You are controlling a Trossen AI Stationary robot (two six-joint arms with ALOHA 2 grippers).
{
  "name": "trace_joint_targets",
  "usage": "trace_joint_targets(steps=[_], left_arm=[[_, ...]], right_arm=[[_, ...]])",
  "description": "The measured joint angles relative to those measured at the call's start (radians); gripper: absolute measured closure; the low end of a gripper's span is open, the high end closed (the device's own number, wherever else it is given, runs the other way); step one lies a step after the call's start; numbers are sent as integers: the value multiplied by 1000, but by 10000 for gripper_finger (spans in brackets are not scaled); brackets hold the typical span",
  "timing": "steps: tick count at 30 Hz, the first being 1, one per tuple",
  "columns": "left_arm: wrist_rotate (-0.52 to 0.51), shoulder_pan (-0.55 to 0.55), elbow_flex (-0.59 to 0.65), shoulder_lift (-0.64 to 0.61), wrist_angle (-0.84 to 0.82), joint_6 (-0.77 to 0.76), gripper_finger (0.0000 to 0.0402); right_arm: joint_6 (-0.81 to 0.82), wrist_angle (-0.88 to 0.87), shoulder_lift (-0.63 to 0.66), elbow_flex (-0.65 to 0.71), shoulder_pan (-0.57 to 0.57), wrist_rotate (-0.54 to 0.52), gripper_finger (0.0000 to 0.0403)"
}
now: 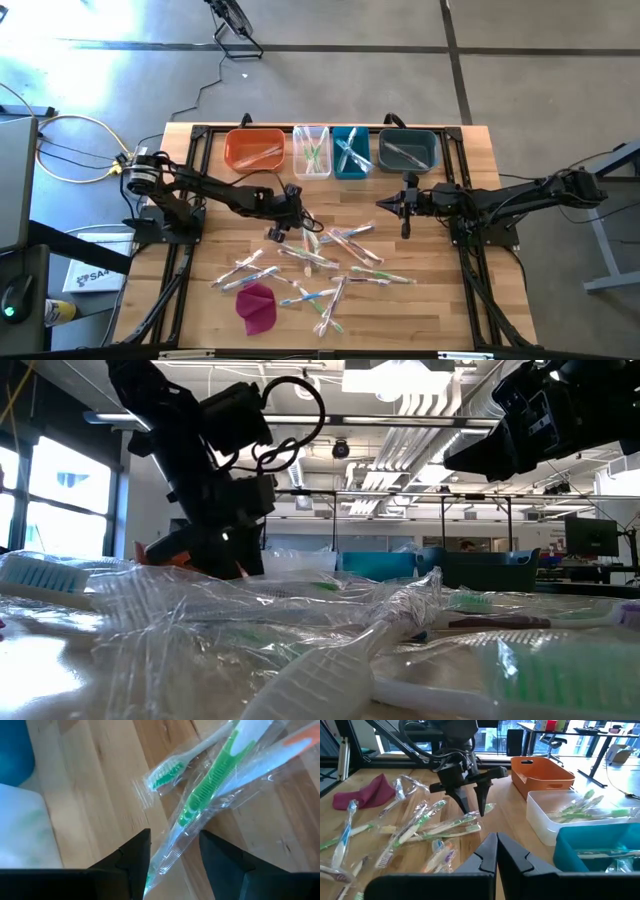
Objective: Pick & Place Toothbrushes
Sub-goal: Put the green toothbrush into the transparent bin
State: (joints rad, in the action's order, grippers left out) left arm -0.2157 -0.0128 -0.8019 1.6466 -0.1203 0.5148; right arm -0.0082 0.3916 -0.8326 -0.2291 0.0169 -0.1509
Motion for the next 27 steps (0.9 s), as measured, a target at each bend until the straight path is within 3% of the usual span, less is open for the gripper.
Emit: trace_joint_targets(steps=[19,27], left_arm=[[24,0,1,-2,-64,-62,391],[24,0,0,-3,-69,-105,399]], right_arm=[[0,0,0,0,0,0,401],[0,0,0,0,0,0,401]])
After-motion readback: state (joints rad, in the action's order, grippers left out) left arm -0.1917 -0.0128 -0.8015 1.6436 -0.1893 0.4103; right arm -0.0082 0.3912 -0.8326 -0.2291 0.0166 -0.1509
